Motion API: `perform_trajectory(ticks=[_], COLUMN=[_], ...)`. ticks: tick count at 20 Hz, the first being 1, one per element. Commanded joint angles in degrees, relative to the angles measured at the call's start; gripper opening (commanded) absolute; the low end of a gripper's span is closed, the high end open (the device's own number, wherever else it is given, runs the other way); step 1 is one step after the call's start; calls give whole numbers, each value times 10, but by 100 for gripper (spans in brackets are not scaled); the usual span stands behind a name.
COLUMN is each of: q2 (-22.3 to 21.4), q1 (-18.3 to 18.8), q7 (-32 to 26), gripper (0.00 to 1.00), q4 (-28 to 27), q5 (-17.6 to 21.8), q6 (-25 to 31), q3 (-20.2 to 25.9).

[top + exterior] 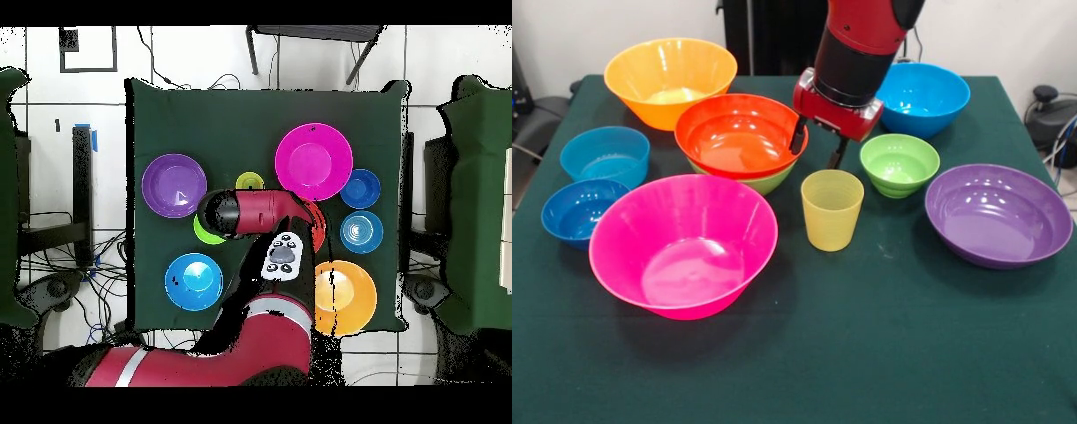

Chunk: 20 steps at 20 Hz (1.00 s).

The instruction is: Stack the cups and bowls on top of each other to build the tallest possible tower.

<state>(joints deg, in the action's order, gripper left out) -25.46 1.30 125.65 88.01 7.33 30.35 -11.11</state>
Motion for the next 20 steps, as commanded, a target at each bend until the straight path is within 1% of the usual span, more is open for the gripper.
perform_trajectory(ticks=[1,8,14,20], q2=[20,11,2,-8], q1=[-4,9,11,25], q7=[-36,-47,-59,-77], gripper=[100,100,100,100], q4=[-23,-20,-29,-32], q5=[41,33,34,28], q6=[44,59,102,135], q3=[46,63,60,77])
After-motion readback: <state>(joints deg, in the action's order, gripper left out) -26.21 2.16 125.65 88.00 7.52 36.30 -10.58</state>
